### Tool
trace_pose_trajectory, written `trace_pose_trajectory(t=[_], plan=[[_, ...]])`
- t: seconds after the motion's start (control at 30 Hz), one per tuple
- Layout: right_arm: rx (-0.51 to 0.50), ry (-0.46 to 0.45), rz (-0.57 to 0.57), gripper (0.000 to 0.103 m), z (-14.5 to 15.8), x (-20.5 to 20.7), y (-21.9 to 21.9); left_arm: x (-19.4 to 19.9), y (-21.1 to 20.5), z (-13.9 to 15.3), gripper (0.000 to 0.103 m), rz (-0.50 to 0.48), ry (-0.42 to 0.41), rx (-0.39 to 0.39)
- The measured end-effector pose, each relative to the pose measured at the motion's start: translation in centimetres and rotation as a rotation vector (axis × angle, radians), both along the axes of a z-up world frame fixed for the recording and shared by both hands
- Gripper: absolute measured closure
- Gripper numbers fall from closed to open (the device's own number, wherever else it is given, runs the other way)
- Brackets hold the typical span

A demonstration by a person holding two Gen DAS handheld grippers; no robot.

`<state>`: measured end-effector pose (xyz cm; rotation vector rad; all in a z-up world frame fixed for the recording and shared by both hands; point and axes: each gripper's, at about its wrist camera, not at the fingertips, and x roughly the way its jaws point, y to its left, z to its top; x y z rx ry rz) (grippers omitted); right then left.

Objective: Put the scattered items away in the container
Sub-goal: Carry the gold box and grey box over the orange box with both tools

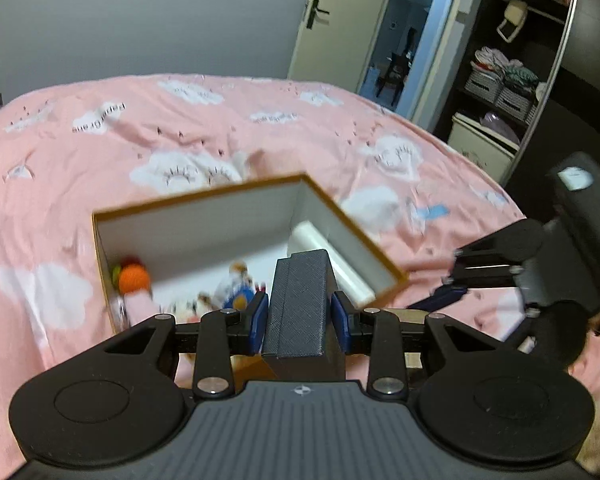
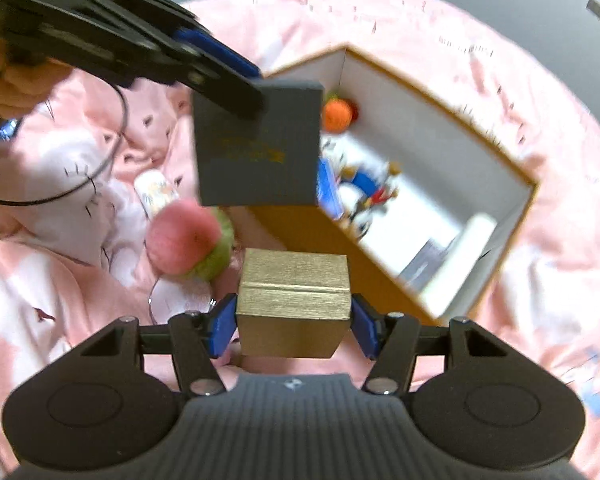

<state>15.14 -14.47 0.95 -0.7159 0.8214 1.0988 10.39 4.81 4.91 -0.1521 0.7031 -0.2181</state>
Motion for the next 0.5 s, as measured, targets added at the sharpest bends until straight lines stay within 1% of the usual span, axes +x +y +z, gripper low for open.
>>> trace_pose_trajectory(t=[0.07, 0.13, 0.23, 0.37, 0.5], plan=[[0.018, -0.037, 0.000, 0.041, 1.9, 0.4, -0.4, 1.3, -0.1, 0.5, 0.064, 0.018, -0.013, -0.003], [0.029, -0.101, -0.010, 0.041, 3.4, 1.1, -0.6, 2.8, -0.3, 0.8, 0.064, 0.038, -0.020, -0.013], [0.042, -0.173, -0.057, 0.041, 4.8, 2.8, -0.9, 5.3, -0.5, 0.2, 0.064, 0.067, -0.007, -0.033], [0.062, -0.196, -0.114, 0.041, 4.4, 5.9, -0.9, 8.4, -0.9, -2.3, 0.064, 0.116, 0.061, -0.051], [0.072, -0.179, -0.167, 0.041, 3.2, 8.3, -0.8, 10.5, -1.5, -4.8, 0.064, 0.169, 0.143, -0.070]])
